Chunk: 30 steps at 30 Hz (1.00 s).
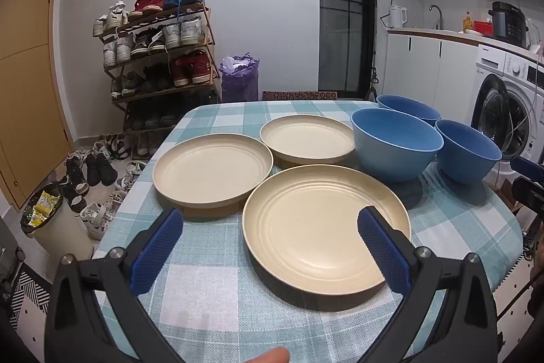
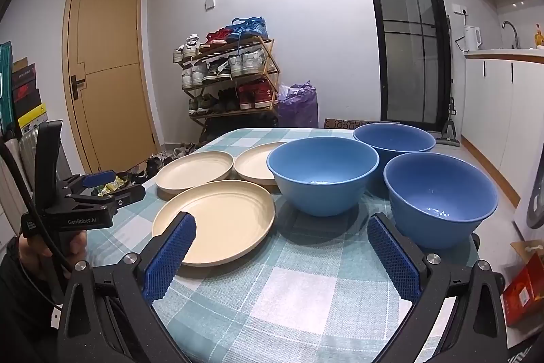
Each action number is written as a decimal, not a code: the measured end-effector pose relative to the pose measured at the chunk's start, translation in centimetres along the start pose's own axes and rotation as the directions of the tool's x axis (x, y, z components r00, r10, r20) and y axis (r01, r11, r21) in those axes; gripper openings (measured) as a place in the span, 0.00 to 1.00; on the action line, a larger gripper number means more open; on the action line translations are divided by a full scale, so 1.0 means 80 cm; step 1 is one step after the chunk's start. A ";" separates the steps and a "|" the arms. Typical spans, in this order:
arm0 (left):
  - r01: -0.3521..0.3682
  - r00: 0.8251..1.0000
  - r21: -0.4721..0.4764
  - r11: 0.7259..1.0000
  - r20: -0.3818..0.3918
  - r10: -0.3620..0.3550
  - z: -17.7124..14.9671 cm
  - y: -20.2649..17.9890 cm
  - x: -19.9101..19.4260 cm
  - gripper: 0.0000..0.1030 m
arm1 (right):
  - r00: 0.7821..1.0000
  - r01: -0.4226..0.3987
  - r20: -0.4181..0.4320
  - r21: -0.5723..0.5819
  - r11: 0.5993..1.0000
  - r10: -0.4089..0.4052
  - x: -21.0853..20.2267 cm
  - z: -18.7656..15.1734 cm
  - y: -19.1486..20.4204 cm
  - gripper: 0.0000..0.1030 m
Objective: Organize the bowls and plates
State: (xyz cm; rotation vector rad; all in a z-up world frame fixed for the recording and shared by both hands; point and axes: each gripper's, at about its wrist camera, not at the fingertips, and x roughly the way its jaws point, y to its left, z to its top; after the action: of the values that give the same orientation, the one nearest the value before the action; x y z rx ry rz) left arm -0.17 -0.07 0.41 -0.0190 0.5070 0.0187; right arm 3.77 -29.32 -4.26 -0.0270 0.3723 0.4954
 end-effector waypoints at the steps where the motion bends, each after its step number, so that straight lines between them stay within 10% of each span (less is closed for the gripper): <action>1: 0.000 1.000 0.000 1.000 0.000 0.000 0.000 0.000 0.000 1.00 | 1.000 0.003 0.000 -0.003 1.000 -0.003 0.000 -0.001 0.001 1.00; 30: 0.004 1.000 0.001 1.000 -0.004 -0.004 -0.001 0.002 0.002 1.00 | 1.000 0.002 -0.001 0.003 1.000 -0.002 -0.001 -0.003 -0.004 1.00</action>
State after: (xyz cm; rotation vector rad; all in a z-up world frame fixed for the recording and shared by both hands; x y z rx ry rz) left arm -0.05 0.05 0.24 -0.0192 0.5106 0.0142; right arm 3.79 -29.70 -4.50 -0.0250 0.3735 0.4934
